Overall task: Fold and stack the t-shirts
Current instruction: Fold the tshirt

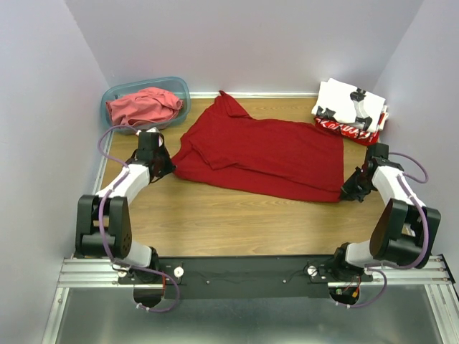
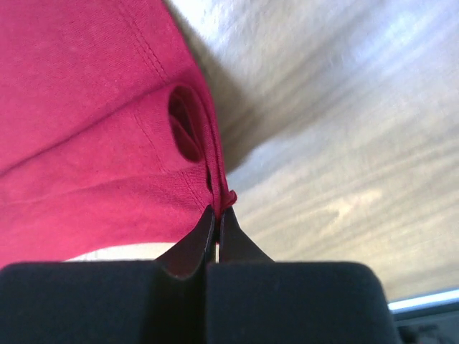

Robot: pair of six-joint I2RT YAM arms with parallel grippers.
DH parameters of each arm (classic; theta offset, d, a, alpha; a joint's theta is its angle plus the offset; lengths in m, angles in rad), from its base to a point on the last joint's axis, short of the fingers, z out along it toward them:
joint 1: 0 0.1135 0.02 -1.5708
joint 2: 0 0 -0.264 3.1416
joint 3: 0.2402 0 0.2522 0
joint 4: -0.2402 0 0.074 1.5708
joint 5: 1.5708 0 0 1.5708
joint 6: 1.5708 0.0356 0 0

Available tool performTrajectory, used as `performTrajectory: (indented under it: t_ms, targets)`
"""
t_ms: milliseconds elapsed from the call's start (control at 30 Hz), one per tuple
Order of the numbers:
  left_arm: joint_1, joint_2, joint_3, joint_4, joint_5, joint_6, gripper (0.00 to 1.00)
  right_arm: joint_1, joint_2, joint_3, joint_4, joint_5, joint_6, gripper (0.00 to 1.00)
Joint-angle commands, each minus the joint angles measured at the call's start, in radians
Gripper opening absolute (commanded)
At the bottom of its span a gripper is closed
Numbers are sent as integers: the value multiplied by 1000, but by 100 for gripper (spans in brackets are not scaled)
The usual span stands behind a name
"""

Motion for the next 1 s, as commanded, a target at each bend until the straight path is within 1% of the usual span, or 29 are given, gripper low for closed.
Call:
performTrajectory:
  t_ms: [0,33,167,200,333,467,500,567,600,633,667,700,733,767,867,900,967]
  targets:
    - [5,-101,-40,-83,-51,-25,0,-6,-56,28,-108,-7,-8,0]
    - [6,-118,-47,-94,-56,-27,0,-6,-70,36,-143,-3,-8,1]
    - [15,-215,-56,-161,-79,-28,0,-6,-125,35,-195,6,-11,1]
    - [17,-229,-56,-173,-112,-30,0,-6,-136,32,-203,6,-8,1]
    - [40,-286,-63,-227,-117,-27,0,-6,-177,45,-255,-24,9,0]
    - [46,-364,-90,-265,-138,-28,0,-6,-222,35,-280,-26,10,0]
    - [69,-373,-93,-281,-143,-28,0,-6,-234,35,-292,-29,15,1]
    - [75,-391,-94,-308,-143,-21,0,-6,-243,32,-300,-35,17,2]
    - [77,-396,-93,-319,-142,-19,4,-6,-247,32,-303,-41,15,5]
    - [78,-398,-84,-330,-133,-18,24,-6,-253,32,-307,-44,14,12]
    - [78,-408,-77,-354,-131,-19,44,-6,-256,36,-307,-47,12,33]
    - [80,-417,-73,-362,-131,-22,59,-6,-257,39,-310,-47,12,43]
    - [80,-428,-62,-371,-135,-25,78,-6,-259,44,-314,-47,9,53]
    - [80,-451,-56,-384,-145,-25,84,-6,-265,48,-315,-38,6,63]
    - [78,-479,-27,-396,-210,-11,87,-6,-274,71,-318,-23,-5,75]
    - [78,-491,-21,-399,-230,-8,87,-6,-276,77,-318,-20,-9,77]
    - [78,-502,-11,-376,-209,2,87,-6,-274,90,-311,-27,-32,77]
